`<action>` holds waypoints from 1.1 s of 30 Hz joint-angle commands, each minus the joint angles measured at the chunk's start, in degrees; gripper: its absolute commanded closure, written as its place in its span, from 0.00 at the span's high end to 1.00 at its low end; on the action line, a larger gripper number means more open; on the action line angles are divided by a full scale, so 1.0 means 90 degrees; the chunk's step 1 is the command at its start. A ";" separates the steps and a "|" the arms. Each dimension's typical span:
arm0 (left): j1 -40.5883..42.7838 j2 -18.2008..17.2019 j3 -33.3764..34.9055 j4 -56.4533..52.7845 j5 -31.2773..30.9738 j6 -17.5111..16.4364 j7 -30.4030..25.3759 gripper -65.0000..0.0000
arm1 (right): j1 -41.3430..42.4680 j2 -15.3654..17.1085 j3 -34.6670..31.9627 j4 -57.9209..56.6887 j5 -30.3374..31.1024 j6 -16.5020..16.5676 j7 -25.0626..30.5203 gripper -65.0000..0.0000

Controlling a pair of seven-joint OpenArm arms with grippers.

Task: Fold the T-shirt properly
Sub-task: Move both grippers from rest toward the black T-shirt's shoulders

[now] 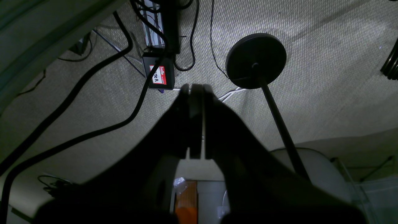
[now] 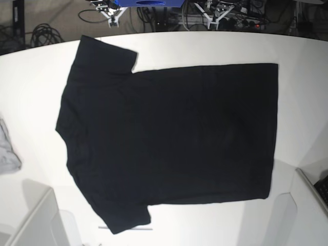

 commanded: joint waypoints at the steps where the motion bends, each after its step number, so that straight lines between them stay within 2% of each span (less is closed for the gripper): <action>1: 0.0097 -0.0014 -0.0009 0.0121 0.0013 0.0033 -0.0009 0.47 | -0.0047 0.0011 -0.0006 0.0024 -0.0052 -0.0082 0.0001 0.00; 5: 0.0234 -0.0014 -0.0009 0.0278 0.0013 0.0033 -0.0009 0.23 | -0.0096 0.0011 -0.0016 0.0024 -0.0062 -0.0082 0.0001 0.00; 8: 0.0234 -0.0014 -0.0009 0.0258 0.0013 0.0033 -0.0009 0.00 | -0.0086 0.0040 -0.0026 0.0024 -0.0062 -0.0082 0.0001 0.00; 22: 0.0459 -0.0023 -0.0009 0.0444 0.0013 0.0033 -0.0009 0.00 | -0.0008 0.0294 -0.0035 0.0024 -0.0072 -0.0082 -0.0038 0.00; 33: 0.0556 -0.0023 -0.0009 0.0444 0.0013 0.0033 0.0001 0.00 | -0.0027 0.0314 -0.0035 0.0024 -0.0072 -0.0082 -0.0008 0.00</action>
